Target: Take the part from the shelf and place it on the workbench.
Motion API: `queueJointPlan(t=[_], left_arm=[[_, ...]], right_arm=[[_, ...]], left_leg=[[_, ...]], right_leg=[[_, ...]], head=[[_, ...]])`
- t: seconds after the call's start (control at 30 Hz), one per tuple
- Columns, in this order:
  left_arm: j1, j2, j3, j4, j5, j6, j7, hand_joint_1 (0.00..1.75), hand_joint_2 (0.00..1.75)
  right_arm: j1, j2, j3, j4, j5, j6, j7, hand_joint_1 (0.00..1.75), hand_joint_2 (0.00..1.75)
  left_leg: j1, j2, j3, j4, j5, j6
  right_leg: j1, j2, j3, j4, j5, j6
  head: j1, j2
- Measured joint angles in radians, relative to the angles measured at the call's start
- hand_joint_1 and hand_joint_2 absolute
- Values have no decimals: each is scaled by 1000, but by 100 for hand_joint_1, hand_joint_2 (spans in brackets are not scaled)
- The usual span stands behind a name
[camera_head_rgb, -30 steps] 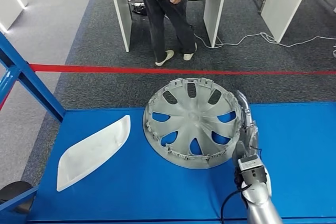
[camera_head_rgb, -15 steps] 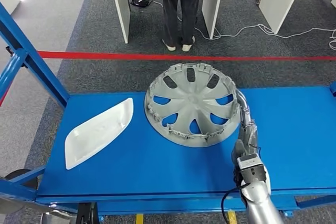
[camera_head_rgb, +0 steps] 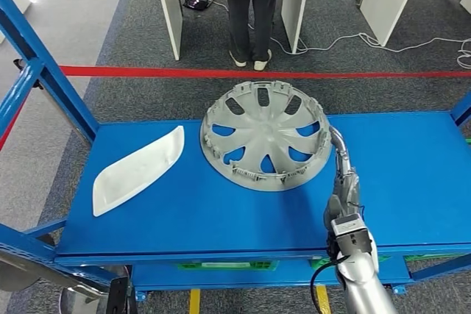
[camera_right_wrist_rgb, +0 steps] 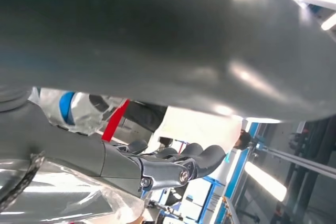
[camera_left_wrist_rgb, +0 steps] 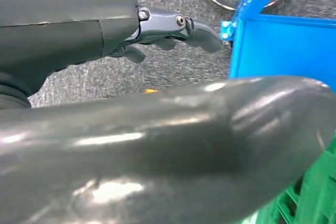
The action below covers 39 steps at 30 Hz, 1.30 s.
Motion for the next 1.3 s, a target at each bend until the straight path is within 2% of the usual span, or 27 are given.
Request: queueJointPlan(t=[0.07,0.13,0.17,0.23,0.27,0.3,0.33,0.4,0.43,0.47,0.5,0.57,0.63,0.67,0.73,0.77,0.8,0.83,0.9,0.97,1.03,1.1,1.13,1.17,1.23,1.27,1.3], left_arm=[[0,1,0,2,0,0,0,0,0],[0,1,0,3,0,0,-1,0,0],[-1,1,-1,3,0,0,-1,0,0],[-1,1,-1,5,0,0,-2,0,0],[-1,1,-2,6,0,0,-2,0,0],[-1,1,-2,7,0,0,-2,0,0],[0,1,-2,8,0,0,-2,0,0],[0,1,-2,10,0,0,-2,0,0],[-1,1,-2,10,0,0,-2,0,0],[-1,1,-2,11,0,0,-2,0,0],[-1,0,-3,11,0,0,-2,0,0],[-1,1,-5,12,1,0,-2,0,0],[-1,1,-6,13,4,-1,-1,0,0],[-2,2,-7,14,8,-2,-1,0,0],[-1,2,-7,17,21,-4,-2,0,0],[1,3,-7,19,28,-5,-2,0,0],[3,3,-7,19,35,-5,-2,0,0],[5,3,-7,20,40,-5,-2,0,0],[7,4,-8,20,46,-5,1,0,0],[6,4,-14,20,36,-8,6,0,0],[0,7,-32,23,15,-16,16,0,0],[-17,12,-56,28,-2,-28,31,0,0],[-28,15,-67,30,-6,-33,37,0,0],[-40,16,-78,32,-9,-38,42,0,0],[-58,19,-97,37,-12,-44,53,0,0],[-63,20,-106,39,-12,-45,56,0,0],[-65,22,-113,42,-12,-46,58,0,0]], right_arm=[[0,0,0,0,0,0,0,0,0],[-2,0,0,1,0,0,0,0,0],[-3,0,0,1,0,0,0,0,0],[-2,0,0,3,0,0,0,0,0],[-1,0,0,4,0,0,0,0,0],[0,0,0,6,0,0,0,0,0],[1,0,0,8,0,0,0,0,0],[-1,0,0,10,0,-1,0,0,0],[-2,0,0,10,0,-1,0,0,0],[-3,0,0,10,0,-1,0,0,0],[-4,0,0,10,0,-1,0,0,0],[-2,0,0,10,-1,0,0,0,0],[-4,0,0,10,-1,4,1,0,0],[-7,0,1,11,-1,9,1,0,0],[-12,0,6,15,-3,22,3,0,0],[-16,0,9,19,-4,30,3,0,0],[-21,0,14,26,-4,37,3,0,0],[-30,1,20,36,-4,43,3,0,0],[-52,1,35,58,-2,57,5,0,0],[-78,1,52,81,5,86,19,0,87],[-119,1,77,127,20,136,45,0,175],[-184,4,108,210,34,169,54,0,175],[-223,7,122,258,39,175,53,0,175],[-262,12,135,304,41,178,53,0,175],[-332,22,159,392,46,181,56,0,175],[-357,26,170,430,48,181,57,0,175],[-376,30,179,461,49,181,57,0,175]], left_leg=[[1,1,-4,-11,5,9],[6,2,-8,-20,15,22],[7,3,-10,-24,20,27],[5,4,-19,-23,25,33],[3,4,-23,-22,27,34],[2,4,-26,-21,29,34],[2,4,-28,-19,30,34],[1,4,-29,-15,30,31],[-1,4,-33,-10,30,28],[-2,4,-38,-6,31,24],[-3,4,-43,-3,33,18],[-3,4,-49,0,36,8],[-1,3,-60,26,12,-3],[1,3,-76,67,-15,-9],[7,2,-128,195,-83,-20],[9,2,-151,251,-104,-23],[10,2,-160,278,-107,-25],[12,2,-150,265,-89,-26],[14,2,-88,142,-23,-22],[12,2,-36,28,15,-16],[8,1,-31,0,16,-8],[8,2,-36,-7,24,6],[10,3,-37,-10,29,14],[11,3,-39,-14,34,22],[10,3,-45,-14,39,29],[8,3,-47,-14,40,31],[6,3,-48,-14,41,32]], right_leg=[[0,0,-6,0,4,11],[0,1,-26,33,-22,19],[0,2,-48,78,-51,21],[0,2,-105,205,-112,26],[0,2,-126,253,-128,28],[0,2,-132,269,-124,29],[0,2,-117,246,-101,28],[0,2,-49,120,-39,23],[1,2,-17,58,-20,20],[3,3,3,19,-12,15],[5,3,10,3,-14,12],[5,4,7,-1,-9,2],[2,2,6,-6,-2,-10],[0,1,5,-8,1,-15],[0,0,-1,-7,4,-20],[1,-1,-4,-7,6,-21],[1,-1,-6,-7,7,-21],[1,0,-7,-6,8,-21],[1,1,-6,-6,10,-18],[4,2,-11,-4,13,-10],[5,2,-20,-3,20,2],[3,2,-30,-1,20,13],[3,2,-41,16,8,17],[2,2,-60,53,-14,19],[2,2,-123,185,-77,23],[2,2,-152,249,-99,23],[2,2,-170,287,-106,23]], head=[[0,0],[3,0],[4,0],[5,0],[5,0],[5,0],[5,0],[5,0],[5,0],[4,0],[3,0],[2,0],[-1,0],[-3,0],[-7,0],[-7,0],[-7,0],[-7,0],[-7,0],[-6,0],[-6,0],[-5,0],[-5,0],[-4,0],[-3,0],[-3,0],[-3,0]])
